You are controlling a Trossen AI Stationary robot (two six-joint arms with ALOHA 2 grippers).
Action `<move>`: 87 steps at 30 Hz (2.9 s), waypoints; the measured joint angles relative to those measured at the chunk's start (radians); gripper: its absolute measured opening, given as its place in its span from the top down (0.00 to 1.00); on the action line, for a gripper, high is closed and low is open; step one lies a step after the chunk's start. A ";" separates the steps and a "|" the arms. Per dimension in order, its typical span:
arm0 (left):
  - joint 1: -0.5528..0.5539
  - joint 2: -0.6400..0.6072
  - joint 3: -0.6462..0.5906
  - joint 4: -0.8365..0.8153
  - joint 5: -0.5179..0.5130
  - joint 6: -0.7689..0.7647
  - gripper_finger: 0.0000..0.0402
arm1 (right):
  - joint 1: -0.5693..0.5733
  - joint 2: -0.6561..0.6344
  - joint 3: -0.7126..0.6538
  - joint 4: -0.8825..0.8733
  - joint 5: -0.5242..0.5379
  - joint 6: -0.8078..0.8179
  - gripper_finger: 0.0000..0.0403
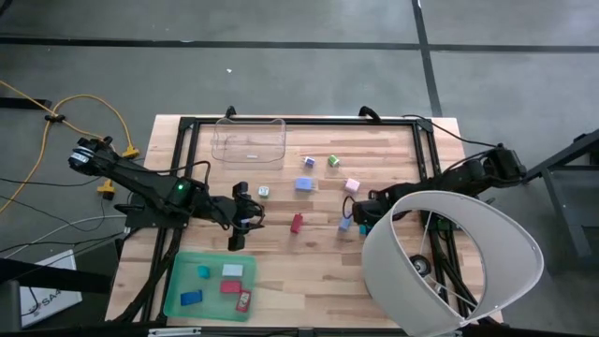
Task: Pick & Place Office items
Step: Put the light blue digital clock into the green bin
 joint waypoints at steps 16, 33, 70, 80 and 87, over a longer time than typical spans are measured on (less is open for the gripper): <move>0.000 0.000 0.000 0.000 0.031 -0.003 0.65 | 0.000 0.033 -0.052 0.078 -0.012 0.018 0.41; 0.000 0.000 0.000 0.000 0.031 -0.003 0.65 | 0.000 0.032 -0.070 0.081 -0.007 0.034 0.51; 0.000 0.000 0.000 0.001 0.028 0.018 0.65 | -0.086 -0.108 0.144 -0.122 -0.111 -0.054 0.65; 0.000 0.000 0.000 0.003 0.028 0.181 0.65 | -0.167 -0.102 0.220 0.242 -0.370 -0.091 0.65; 0.000 0.000 -0.001 0.129 0.020 0.376 0.65 | -0.198 -0.102 0.220 0.423 -0.473 -0.060 0.65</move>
